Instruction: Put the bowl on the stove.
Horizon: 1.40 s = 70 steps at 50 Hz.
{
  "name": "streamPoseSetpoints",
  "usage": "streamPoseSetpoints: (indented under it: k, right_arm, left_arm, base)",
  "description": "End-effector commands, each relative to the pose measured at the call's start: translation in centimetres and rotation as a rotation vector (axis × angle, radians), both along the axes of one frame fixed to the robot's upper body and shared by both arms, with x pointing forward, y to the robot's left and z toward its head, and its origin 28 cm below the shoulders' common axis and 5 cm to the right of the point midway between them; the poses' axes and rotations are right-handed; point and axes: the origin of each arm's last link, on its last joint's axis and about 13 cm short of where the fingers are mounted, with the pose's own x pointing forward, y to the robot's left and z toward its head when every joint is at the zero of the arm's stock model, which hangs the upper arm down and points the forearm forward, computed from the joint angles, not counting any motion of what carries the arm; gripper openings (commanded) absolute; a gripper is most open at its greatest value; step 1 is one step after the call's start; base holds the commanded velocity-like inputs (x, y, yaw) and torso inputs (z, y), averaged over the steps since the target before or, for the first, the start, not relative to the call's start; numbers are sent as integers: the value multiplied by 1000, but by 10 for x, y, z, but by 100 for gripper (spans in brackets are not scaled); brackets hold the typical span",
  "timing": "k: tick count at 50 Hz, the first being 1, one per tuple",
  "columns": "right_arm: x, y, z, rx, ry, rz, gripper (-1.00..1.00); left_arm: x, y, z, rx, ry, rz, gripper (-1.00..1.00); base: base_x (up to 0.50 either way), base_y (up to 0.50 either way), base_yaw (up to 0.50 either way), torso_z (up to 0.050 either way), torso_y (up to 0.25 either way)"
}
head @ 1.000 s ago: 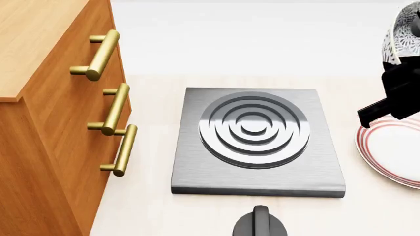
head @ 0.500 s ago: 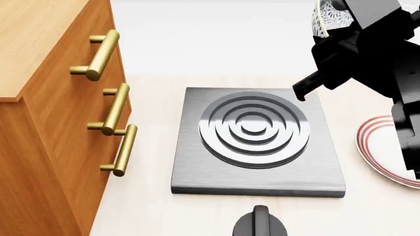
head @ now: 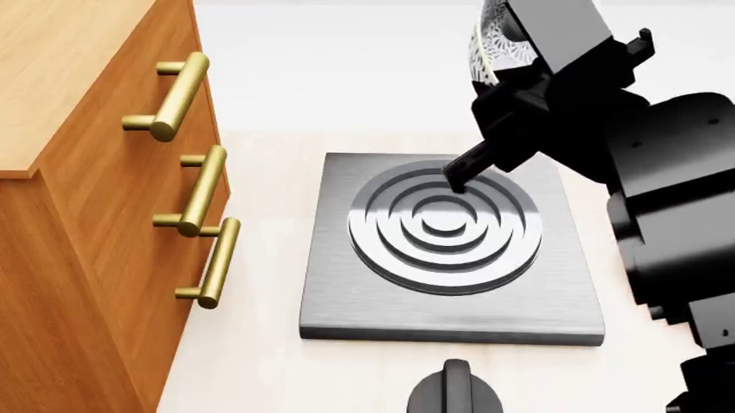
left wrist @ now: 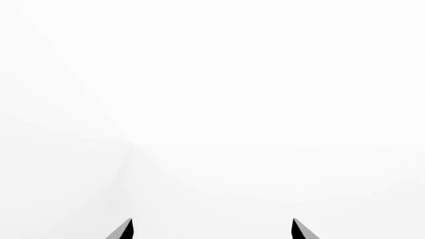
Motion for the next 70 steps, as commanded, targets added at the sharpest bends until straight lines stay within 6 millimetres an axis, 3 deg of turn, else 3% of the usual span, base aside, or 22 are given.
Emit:
streamPoseSetpoints:
  k: [1, 18, 28, 31, 48, 70]
  right_arm:
    - [-8, -1, -1, -2, -63, 55, -100]
    - [-8, -1, -1, -2, -63, 55, -100]
    - [45, 22, -19, -90, 19, 124, -100]
    - [51, 25, -21, -102, 32, 133, -100]
    - [48, 44, -49, -92, 193, 89, -100]
    - [46, 52, -61, -17, 237, 77, -100]
  left_arm:
    - [-1, 3, -1, 4, -16, 18, 100]
    - [-1, 3, -1, 4, -16, 18, 100]
    - [-3, 5, 0, 0, -22, 30, 100]
    - [-3, 5, 0, -1, -21, 31, 100]
    - [-2, 5, -1, 0, -14, 29, 100]
    - [-1, 5, -2, 16, -12, 57, 100]
  base:
    - [0, 0, 0, 0, 0]
    - [0, 0, 0, 0, 1]
    - [0, 0, 0, 0, 0]
    - [0, 0, 0, 0, 0]
    - [0, 0, 0, 0, 1]
    - [0, 0, 0, 0, 0]
